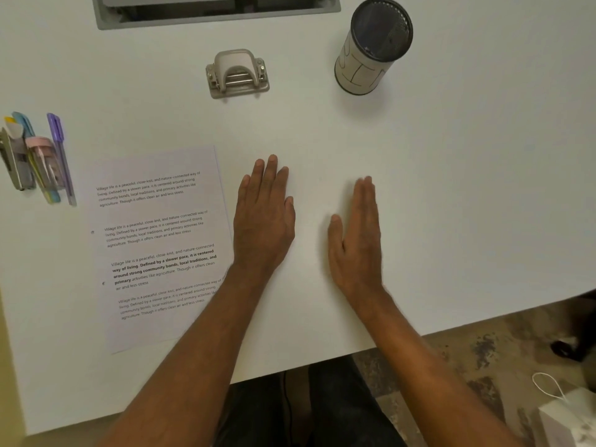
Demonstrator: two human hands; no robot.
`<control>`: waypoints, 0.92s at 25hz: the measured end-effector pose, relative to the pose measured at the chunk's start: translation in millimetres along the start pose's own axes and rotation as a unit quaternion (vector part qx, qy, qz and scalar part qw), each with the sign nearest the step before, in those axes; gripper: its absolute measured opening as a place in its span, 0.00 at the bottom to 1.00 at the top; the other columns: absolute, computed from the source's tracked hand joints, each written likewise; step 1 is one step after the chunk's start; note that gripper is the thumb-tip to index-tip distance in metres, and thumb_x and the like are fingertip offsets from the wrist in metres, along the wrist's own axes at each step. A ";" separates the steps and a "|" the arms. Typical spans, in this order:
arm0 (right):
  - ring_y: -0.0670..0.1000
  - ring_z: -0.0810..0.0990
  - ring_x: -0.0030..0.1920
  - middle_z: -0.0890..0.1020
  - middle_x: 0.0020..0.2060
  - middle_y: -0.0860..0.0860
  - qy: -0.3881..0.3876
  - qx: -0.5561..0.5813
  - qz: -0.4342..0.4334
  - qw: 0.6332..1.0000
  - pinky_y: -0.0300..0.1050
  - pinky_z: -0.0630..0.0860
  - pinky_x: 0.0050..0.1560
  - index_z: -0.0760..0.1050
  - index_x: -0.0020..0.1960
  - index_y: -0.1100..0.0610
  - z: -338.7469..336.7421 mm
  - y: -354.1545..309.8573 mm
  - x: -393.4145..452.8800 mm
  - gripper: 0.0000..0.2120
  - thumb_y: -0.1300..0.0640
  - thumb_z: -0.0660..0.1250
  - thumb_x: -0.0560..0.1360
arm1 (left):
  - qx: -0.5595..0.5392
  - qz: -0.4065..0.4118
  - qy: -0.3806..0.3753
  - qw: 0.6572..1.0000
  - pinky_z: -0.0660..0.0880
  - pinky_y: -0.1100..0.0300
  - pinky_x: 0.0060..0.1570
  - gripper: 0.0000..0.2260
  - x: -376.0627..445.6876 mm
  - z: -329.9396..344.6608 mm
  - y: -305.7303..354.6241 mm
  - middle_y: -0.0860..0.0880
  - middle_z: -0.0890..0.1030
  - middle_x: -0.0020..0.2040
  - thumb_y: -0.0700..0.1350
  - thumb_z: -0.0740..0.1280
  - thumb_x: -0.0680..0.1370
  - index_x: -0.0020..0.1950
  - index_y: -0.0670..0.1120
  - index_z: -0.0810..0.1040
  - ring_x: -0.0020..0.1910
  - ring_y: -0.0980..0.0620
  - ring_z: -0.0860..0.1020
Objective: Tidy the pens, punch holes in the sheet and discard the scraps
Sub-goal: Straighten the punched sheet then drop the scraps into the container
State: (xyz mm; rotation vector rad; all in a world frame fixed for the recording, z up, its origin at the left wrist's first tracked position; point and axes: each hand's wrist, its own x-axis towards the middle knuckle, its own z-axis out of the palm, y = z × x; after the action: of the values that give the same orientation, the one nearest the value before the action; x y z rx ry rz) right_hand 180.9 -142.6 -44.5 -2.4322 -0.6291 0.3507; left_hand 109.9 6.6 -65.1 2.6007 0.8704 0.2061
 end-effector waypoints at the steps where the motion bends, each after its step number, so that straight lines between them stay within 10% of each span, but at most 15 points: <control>1: 0.52 0.47 0.85 0.50 0.84 0.55 -0.011 -0.064 0.002 0.998 0.55 0.52 0.84 0.47 0.84 0.61 3.5 4.2 -13.9 0.32 0.51 0.55 0.87 | 0.003 -0.001 0.001 1.000 0.56 0.45 0.81 0.23 -0.1 -0.1 -0.1 0.43 0.62 0.82 0.44 0.59 0.84 0.79 0.42 0.66 0.83 0.43 0.58; 11: 0.61 0.46 0.84 0.50 0.84 0.61 -0.054 -0.219 -0.081 0.971 0.60 0.49 0.83 0.50 0.84 0.60 33.2 -14.0 26.1 0.31 0.46 0.46 0.86 | 0.003 -0.008 -0.014 1.000 0.54 0.46 0.82 0.23 0.6 -0.6 -0.9 0.44 0.61 0.83 0.45 0.58 0.84 0.80 0.43 0.65 0.83 0.45 0.56; 23: 0.50 0.67 0.73 0.74 0.70 0.44 0.013 -0.037 -0.044 0.998 0.51 0.62 0.73 0.82 0.60 0.41 10.7 0.1 66.4 0.17 0.36 0.73 0.75 | 0.008 -0.006 0.004 1.000 0.58 0.44 0.80 0.23 0.2 0.5 0.6 0.43 0.63 0.82 0.44 0.59 0.84 0.79 0.42 0.67 0.83 0.43 0.59</control>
State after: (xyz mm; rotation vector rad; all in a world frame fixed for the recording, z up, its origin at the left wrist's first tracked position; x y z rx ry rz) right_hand 233.4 -103.5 -59.6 -2.4667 -0.7471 0.2648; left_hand 110.5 6.1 -65.2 2.6105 0.8939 0.2060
